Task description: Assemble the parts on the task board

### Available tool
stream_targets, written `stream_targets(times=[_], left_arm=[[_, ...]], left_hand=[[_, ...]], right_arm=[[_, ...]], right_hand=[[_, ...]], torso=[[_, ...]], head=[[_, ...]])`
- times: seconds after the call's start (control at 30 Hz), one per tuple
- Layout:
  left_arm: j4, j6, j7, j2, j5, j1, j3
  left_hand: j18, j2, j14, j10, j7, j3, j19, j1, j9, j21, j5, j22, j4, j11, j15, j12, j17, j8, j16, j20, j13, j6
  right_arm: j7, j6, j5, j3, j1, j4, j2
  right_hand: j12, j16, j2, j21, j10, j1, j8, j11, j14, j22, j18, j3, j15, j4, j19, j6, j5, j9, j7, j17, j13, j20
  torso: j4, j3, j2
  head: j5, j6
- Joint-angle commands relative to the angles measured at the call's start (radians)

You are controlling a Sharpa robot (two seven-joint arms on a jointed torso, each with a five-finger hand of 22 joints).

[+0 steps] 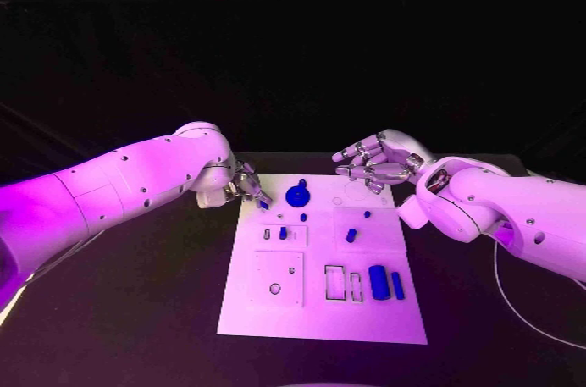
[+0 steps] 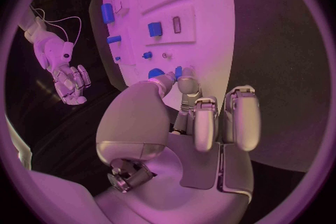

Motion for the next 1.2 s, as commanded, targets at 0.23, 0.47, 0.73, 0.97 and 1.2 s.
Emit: stream_targets(times=[0.23,0.47,0.73,0.97,1.2], left_arm=[[0.171,-0.145,0.117,-0.102,-0.061,-0.037,-0.007],[0.247,-0.182,0.141,-0.151,-0.099,-0.068,-0.005],[0.273,-0.172,0.118,-0.168,-0.129,-0.082,-0.005],[0.275,-0.149,0.108,-0.167,-0.134,-0.092,-0.005],[0.281,-0.103,0.1,-0.166,-0.139,-0.095,-0.005]], left_hand=[[-0.001,-0.027,0.105,0.035,-0.008,0.183,0.057,-0.028,-0.006,0.007,0.028,0.15,-0.169,-0.003,-0.003,0.03,0.263,0.003,0.003,-0.002,0.037,0.02],[-0.002,-0.041,0.105,0.05,-0.01,0.2,0.058,-0.04,-0.015,0.009,0.057,0.153,-0.18,-0.006,-0.006,0.04,0.263,-0.006,0.003,-0.004,0.054,0.036],[-0.002,-0.043,0.105,0.052,-0.011,0.201,0.058,-0.042,-0.016,0.009,0.06,0.153,-0.181,-0.006,-0.006,0.041,0.263,-0.007,0.003,-0.004,0.056,0.037],[-0.002,-0.044,0.105,0.054,-0.011,0.203,0.059,-0.044,-0.017,0.012,0.062,0.156,-0.182,-0.007,-0.007,0.042,0.263,-0.008,0.003,-0.005,0.058,0.04],[-0.003,-0.046,0.105,0.057,-0.012,0.205,0.06,-0.045,-0.018,0.012,0.065,0.157,-0.184,-0.007,-0.007,0.045,0.263,-0.009,0.003,-0.005,0.062,0.042]], right_arm=[[-0.001,0.026,-0.009,-0.001,-0.004,-0.004,0.0],[0.0,0.029,-0.009,-0.001,-0.007,-0.005,-0.001],[0.0,0.03,-0.008,-0.001,-0.009,-0.005,-0.001],[0.0,0.031,-0.007,-0.002,-0.01,-0.005,-0.001],[0.0,0.032,-0.006,-0.002,-0.01,-0.005,-0.001]], right_hand=[[-0.002,-0.008,-0.005,-0.007,-0.009,-0.005,0.0,0.002,-0.008,-0.004,0.014,0.008,0.001,0.0,-0.009,-0.006,0.005,0.001,0.003,-0.003,-0.001,-0.001],[-0.002,-0.008,-0.005,-0.007,-0.009,-0.005,0.0,0.002,-0.008,-0.004,0.014,0.008,0.001,0.0,-0.009,-0.006,0.005,0.001,0.003,-0.003,-0.001,-0.001],[-0.002,-0.008,-0.005,-0.007,-0.009,-0.005,0.0,0.002,-0.008,-0.004,0.014,0.008,0.001,0.0,-0.009,-0.006,0.005,0.001,0.003,-0.003,-0.001,-0.001],[-0.002,-0.009,-0.005,-0.01,-0.01,-0.007,0.0,0.002,-0.009,-0.006,0.015,0.008,0.001,0.001,-0.01,-0.006,0.005,0.001,0.003,-0.003,-0.002,-0.001],[-0.002,-0.009,-0.005,-0.01,-0.01,-0.007,0.0,0.002,-0.009,-0.007,0.015,0.009,0.001,0.001,-0.01,-0.007,0.005,0.001,0.004,-0.003,-0.002,-0.001]], torso=[[0.0057,0.0019,0.0],[0.0067,-0.0002,-0.001],[0.006,0.0014,0.0],[0.0057,0.0017,0.001],[0.0049,0.0019,0.001]], head=[[0.006,-0.007],[0.008,-0.009],[0.011,-0.011],[0.012,-0.017],[0.015,-0.023]])
